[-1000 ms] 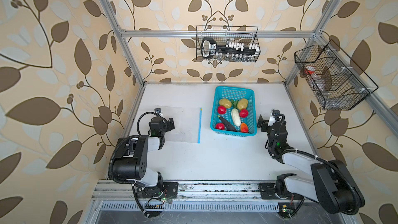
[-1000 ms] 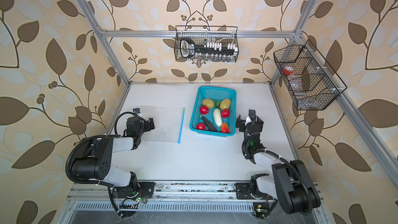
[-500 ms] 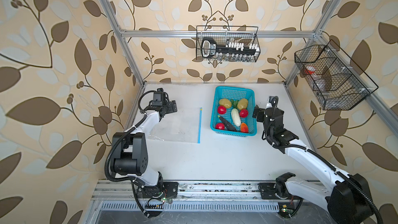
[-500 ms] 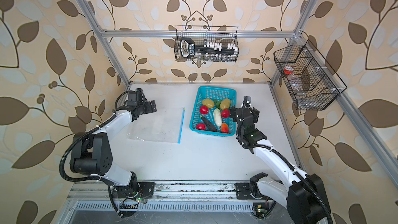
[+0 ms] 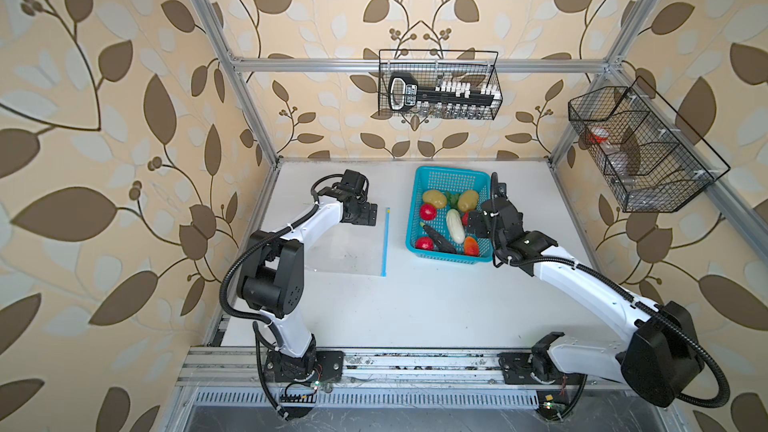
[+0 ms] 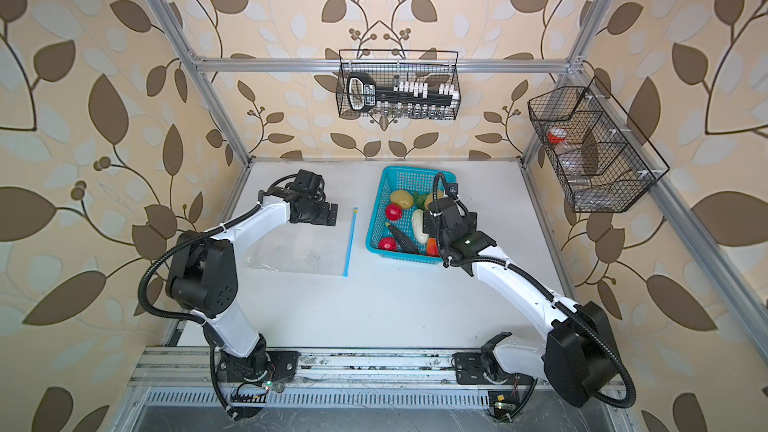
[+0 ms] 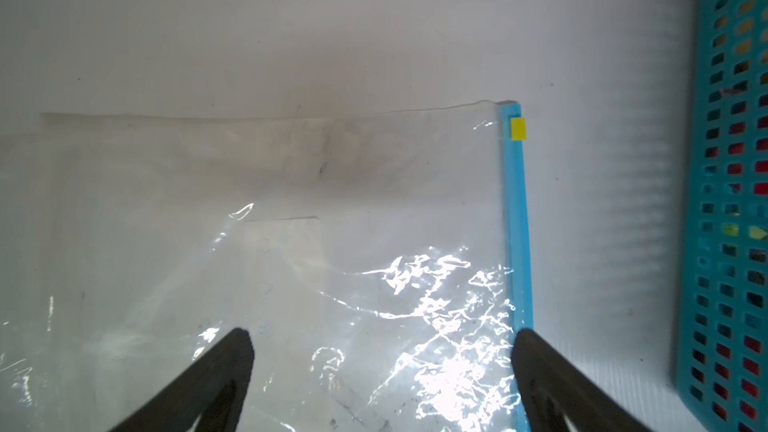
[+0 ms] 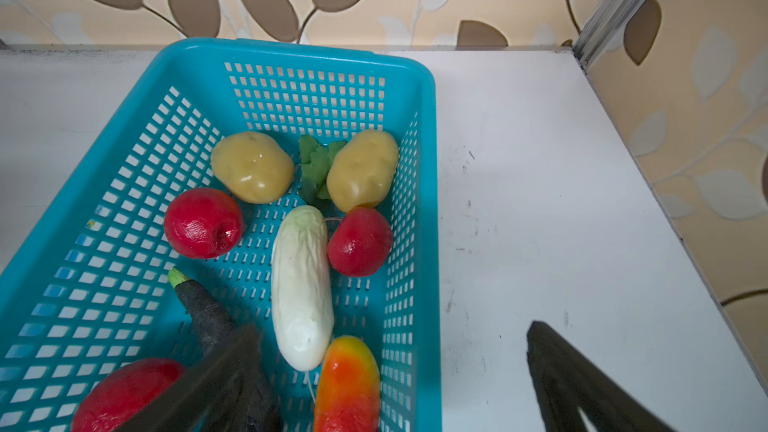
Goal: Place the food in the zip-top bag and seal the zipper
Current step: 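Lower the left gripper onto the blue zipper while the right hovers over the basket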
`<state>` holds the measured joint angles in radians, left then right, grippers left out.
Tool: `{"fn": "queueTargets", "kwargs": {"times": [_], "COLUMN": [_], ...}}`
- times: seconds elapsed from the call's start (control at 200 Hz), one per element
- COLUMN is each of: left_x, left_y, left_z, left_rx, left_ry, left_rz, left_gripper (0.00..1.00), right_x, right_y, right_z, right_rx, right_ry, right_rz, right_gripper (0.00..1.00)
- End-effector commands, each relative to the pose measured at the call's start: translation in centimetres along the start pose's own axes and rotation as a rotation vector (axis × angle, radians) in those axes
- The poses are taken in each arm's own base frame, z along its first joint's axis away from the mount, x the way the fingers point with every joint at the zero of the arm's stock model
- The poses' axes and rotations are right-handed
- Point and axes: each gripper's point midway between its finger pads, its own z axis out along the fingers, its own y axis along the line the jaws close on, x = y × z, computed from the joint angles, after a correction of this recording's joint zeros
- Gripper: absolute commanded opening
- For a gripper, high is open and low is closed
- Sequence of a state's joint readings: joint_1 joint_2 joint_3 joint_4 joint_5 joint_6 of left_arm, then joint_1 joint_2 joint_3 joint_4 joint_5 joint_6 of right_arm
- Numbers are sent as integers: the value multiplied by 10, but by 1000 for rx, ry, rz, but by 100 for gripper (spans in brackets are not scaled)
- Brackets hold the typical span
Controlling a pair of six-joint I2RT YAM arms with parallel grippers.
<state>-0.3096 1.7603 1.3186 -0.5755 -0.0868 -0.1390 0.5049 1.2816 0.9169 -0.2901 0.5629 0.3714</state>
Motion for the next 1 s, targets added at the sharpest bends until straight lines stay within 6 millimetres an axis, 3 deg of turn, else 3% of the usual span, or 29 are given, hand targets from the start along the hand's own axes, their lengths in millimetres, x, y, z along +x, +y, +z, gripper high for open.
{"fn": "queueTargets", "kwargs": {"times": [0.0,0.205,0.415,0.995], "left_x": [6,11,17,24], "left_y": [-10,-37,-51,-52], "left_z": [0,14,29,64], "left_rx": [-43,-83,-81,-114], "left_ry": [53,73,114,145], "left_rz": [20,106,141,213], "left_gripper": [99,99,97,80], "right_x": [3,10,19,28], "right_y": [12,17,21,37], "right_z": [-3,3,9,19], "right_rx": [-10,33,31,-24], "right_ry": [41,79,115,149], "right_rz": [-3,-15,-34,-25], "right_gripper": [100,100,100,100]}}
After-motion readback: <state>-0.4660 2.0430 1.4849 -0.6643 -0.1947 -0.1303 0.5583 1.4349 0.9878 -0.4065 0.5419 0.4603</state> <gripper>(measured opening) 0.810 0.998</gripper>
